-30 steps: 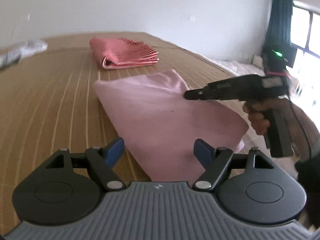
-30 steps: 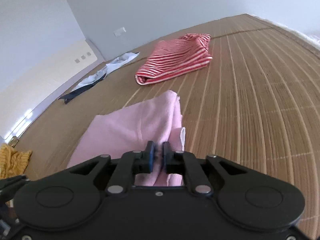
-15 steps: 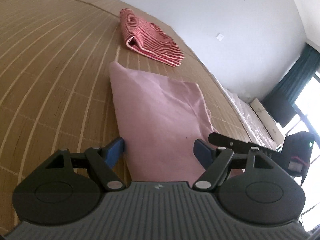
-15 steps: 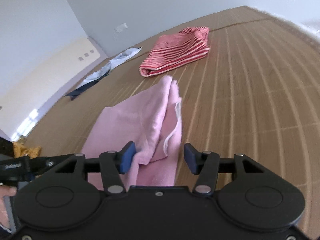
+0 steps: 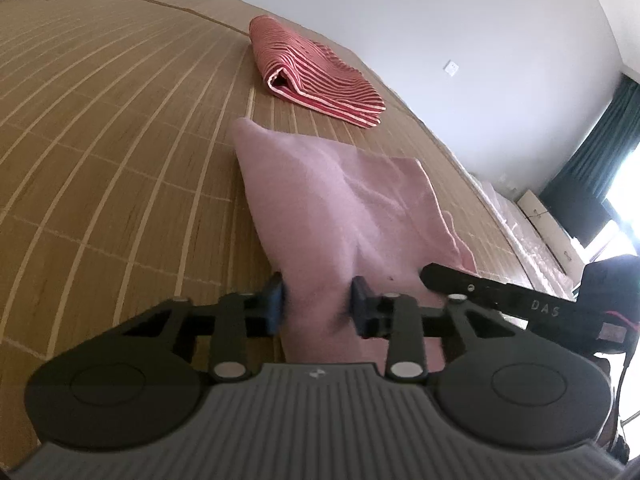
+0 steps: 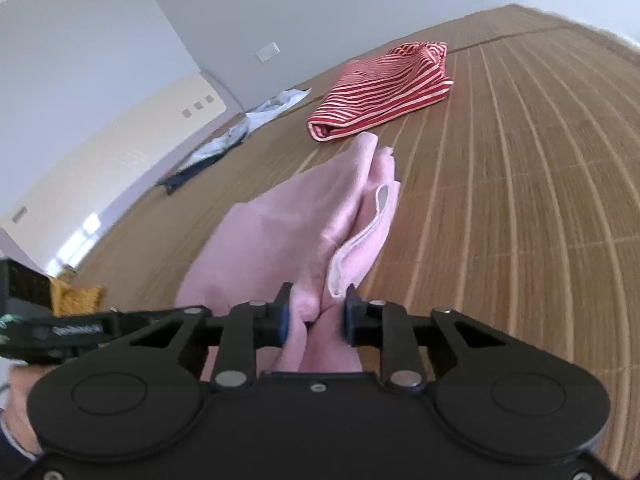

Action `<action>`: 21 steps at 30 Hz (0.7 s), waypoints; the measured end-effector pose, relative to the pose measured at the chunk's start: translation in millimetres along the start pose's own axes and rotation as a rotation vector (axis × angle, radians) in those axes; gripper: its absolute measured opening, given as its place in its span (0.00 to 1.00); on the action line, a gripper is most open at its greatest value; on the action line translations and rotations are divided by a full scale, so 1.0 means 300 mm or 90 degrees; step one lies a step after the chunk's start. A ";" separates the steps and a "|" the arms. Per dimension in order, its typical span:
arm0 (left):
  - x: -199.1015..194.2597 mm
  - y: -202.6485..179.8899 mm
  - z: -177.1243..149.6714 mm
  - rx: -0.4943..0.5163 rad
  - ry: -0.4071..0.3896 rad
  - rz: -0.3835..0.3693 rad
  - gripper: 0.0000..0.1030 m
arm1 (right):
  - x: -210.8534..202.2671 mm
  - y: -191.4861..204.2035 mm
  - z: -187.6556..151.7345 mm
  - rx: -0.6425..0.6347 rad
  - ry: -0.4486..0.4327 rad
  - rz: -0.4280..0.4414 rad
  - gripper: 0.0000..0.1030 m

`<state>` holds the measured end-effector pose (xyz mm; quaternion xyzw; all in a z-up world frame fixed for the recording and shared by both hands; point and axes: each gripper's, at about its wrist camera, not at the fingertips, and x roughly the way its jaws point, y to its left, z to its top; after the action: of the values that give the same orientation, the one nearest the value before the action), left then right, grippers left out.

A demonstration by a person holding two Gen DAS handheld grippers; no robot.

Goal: Fold clothes
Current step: 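Grasp the folded sweater with the left gripper beside the right gripper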

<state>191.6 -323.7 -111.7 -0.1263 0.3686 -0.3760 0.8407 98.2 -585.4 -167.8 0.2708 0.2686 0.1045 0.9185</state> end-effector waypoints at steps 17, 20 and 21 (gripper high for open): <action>0.067 -0.200 0.685 0.185 -0.128 -0.022 0.29 | 0.042 0.079 0.611 -0.056 -0.212 0.047 0.20; 0.188 -0.206 0.811 0.215 -0.136 -0.007 0.29 | 0.137 0.030 0.726 -0.068 -0.245 0.029 0.21; 0.235 -0.202 0.849 0.220 -0.136 -0.001 0.29 | 0.177 0.008 0.758 -0.068 -0.253 0.024 0.21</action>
<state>372.4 -432.8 58.3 -0.0197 0.2073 -0.4190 0.8838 267.3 -665.9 -28.3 0.2416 0.0714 0.0804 0.9644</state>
